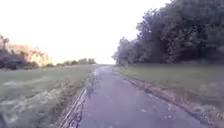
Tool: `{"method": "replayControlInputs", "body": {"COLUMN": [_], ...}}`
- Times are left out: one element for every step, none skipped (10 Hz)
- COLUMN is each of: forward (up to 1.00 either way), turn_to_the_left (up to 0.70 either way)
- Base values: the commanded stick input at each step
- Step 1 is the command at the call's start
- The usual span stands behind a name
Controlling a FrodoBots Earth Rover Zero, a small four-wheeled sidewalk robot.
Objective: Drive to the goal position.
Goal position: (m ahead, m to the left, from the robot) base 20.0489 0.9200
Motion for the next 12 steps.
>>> {"method": "replayControlInputs", "body": {"forward": [0.00,0.00,0.01,0.24,0.47,0.69,0.70,0.70,0.70,0.70,0.70,0.70], "turn_to_the_left": [0.00,0.00,0.00,0.00,0.00,0.00,0.00,0.00,0.00,0.00,0.00,0.00]}}
